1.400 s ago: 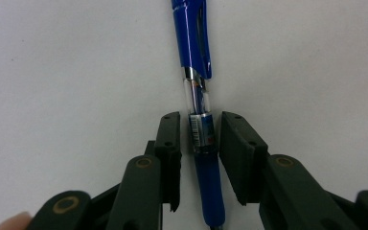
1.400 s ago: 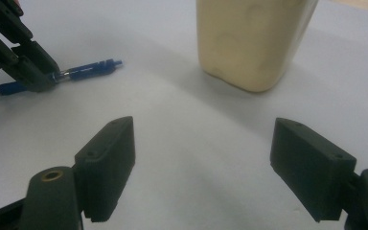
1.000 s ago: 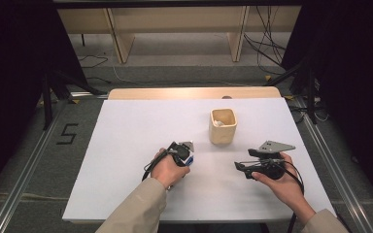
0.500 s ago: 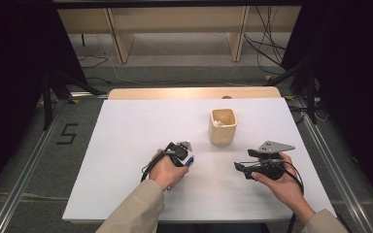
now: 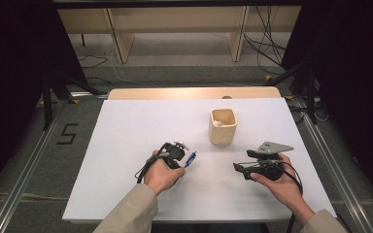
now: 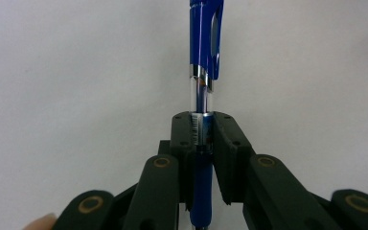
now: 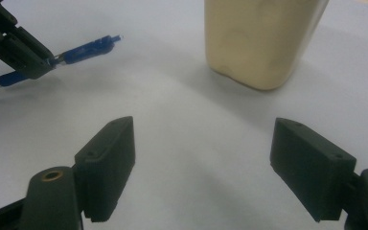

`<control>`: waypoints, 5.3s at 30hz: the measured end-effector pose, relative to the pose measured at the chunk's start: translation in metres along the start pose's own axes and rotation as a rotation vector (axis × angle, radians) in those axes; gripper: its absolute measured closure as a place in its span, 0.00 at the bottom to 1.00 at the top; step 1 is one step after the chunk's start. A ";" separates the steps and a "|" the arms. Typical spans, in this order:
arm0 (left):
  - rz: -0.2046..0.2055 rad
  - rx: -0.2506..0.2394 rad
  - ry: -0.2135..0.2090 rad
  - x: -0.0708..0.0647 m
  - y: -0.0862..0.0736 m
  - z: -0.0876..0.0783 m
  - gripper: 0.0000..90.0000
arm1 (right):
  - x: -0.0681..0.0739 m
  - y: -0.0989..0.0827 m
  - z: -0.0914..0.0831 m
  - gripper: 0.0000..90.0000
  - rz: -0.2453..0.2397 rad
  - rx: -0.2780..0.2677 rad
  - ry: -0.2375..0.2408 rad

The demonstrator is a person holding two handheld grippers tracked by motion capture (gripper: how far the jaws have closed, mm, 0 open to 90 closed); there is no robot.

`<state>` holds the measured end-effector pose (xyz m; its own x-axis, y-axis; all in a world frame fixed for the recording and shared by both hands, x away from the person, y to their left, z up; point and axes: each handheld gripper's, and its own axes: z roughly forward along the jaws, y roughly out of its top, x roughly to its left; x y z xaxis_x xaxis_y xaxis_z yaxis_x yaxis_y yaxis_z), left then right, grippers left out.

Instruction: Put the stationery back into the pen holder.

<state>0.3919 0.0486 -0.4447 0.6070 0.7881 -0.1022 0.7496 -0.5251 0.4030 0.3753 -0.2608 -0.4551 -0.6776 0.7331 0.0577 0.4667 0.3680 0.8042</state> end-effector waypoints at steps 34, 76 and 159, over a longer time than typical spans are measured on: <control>0.080 -0.401 0.006 -0.007 -0.021 -0.015 0.88 | 0.005 0.000 0.002 0.28 0.020 -0.030 0.024; 0.124 -0.522 0.016 -0.039 -0.017 -0.012 0.88 | 0.036 0.034 0.006 0.29 0.036 -0.240 0.039; 0.208 -0.603 0.011 -0.030 -0.031 -0.018 0.37 | 0.043 0.059 0.016 0.88 0.087 -0.337 0.172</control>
<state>0.3462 0.0473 -0.4380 0.7191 0.6937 0.0414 0.3338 -0.3970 0.8550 0.3829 -0.1984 -0.4146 -0.7426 0.6360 0.2102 0.3337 0.0792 0.9394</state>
